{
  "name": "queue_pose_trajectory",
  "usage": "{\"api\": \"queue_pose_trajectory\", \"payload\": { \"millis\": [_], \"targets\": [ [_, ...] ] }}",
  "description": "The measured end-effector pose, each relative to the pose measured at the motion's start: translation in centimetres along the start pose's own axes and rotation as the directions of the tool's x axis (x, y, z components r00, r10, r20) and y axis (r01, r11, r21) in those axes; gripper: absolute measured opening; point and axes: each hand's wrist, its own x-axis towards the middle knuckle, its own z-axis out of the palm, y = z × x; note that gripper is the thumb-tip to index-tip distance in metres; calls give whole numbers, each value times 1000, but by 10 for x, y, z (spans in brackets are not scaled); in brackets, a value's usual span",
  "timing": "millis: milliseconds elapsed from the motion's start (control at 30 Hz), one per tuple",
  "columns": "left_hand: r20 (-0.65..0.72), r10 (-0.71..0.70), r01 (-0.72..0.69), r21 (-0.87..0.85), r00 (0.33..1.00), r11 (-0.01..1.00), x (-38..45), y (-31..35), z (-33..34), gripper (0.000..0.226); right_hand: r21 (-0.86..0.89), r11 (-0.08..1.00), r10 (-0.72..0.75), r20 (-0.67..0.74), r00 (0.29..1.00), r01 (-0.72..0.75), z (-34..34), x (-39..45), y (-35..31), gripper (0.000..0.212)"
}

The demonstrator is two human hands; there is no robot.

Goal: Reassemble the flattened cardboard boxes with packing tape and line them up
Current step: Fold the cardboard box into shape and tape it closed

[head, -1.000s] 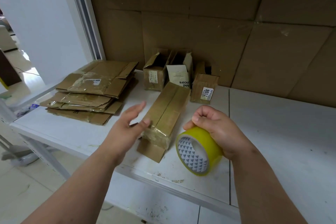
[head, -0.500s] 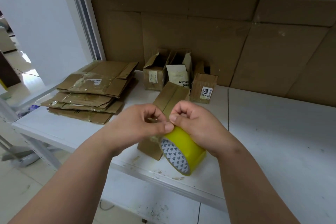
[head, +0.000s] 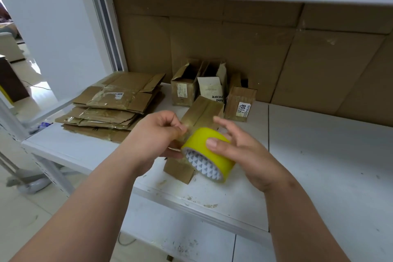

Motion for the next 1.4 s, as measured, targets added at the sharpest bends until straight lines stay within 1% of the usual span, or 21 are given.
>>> {"api": "queue_pose_trajectory", "payload": {
  "millis": [33, 67, 167, 233, 300, 400, 500, 600, 667, 800, 867, 933, 1033, 1133, 1267, 1333, 1400],
  "targets": [
    [-13, -11, 10, -48, 1000, 999, 1, 0, -2, 24, 32, 999, -18, 10, 1000, 17, -6, -1, 3, 69],
    [-28, -19, 16, -95, 999, 995, 3, 0, -4, 25, 50, 998, -47, 30, 998, 46, -11, -2, 6, 63],
    [-31, -32, 25, -211, 999, 977, 5, 0, -9, 24, 111, 987, -121, 56, 991, 114, -11, -6, 13, 40],
    [-45, -27, 17, -207, 999, 978, 7, 0, -10, 23, 109, 986, -130, 51, 990, 124, -9, -5, 14, 37],
    [-120, -30, 3, -218, 992, 976, 9, 0, -12, 23, 75, 988, -142, 51, 988, 138, -11, -5, 12, 34],
    [-234, -37, -35, -297, 972, 954, 14, -2, -22, 23, 5, 989, -149, 33, 988, 148, -16, -7, 8, 22],
    [-255, -36, -36, -272, 966, 962, 18, -7, -22, 18, -4, 990, -143, 20, 990, 143, -22, -8, 9, 20],
    [-295, -46, -31, -251, 955, 967, 22, -12, -19, 17, -90, 991, -106, -19, 994, 104, -30, -8, 9, 23],
    [-319, -51, -32, -250, 946, 968, 27, -13, -22, 18, -169, 985, -57, -74, 996, 44, -33, -7, 11, 29],
    [-347, -48, -4, -148, 937, 989, 37, -20, -25, 16, -290, 954, 35, -134, 990, -73, -32, -3, 18, 40],
    [-363, -65, 26, -111, 930, 993, 40, -30, -24, 17, -362, 924, 60, -173, 983, -121, -29, 1, 19, 37],
    [-368, -113, 68, -133, 923, 989, 42, -39, -23, 17, -402, 901, 87, -196, 977, -161, -25, 6, 19, 35],
    [-350, -175, 116, -184, 920, 976, 47, -49, -25, 16, -428, 881, 119, -216, 969, -204, -21, 11, 20, 32],
    [-311, -195, 146, -173, 930, 974, 52, -54, -26, 16, -439, 868, 139, -235, 962, -232, -20, 13, 21, 32],
    [-281, -244, 198, -179, 928, 964, 54, -61, -22, 9, -488, 823, 195, -236, 952, -290, -17, 15, 24, 30],
    [-259, -270, 232, -169, 927, 958, 53, -67, -19, 16, -535, 783, 222, -236, 946, -318, -14, 17, 26, 27],
    [-240, -289, 263, -135, 927, 955, 52, -71, -15, 19, -581, 739, 224, -266, 938, -341, -11, 19, 27, 23]
  ]
}}
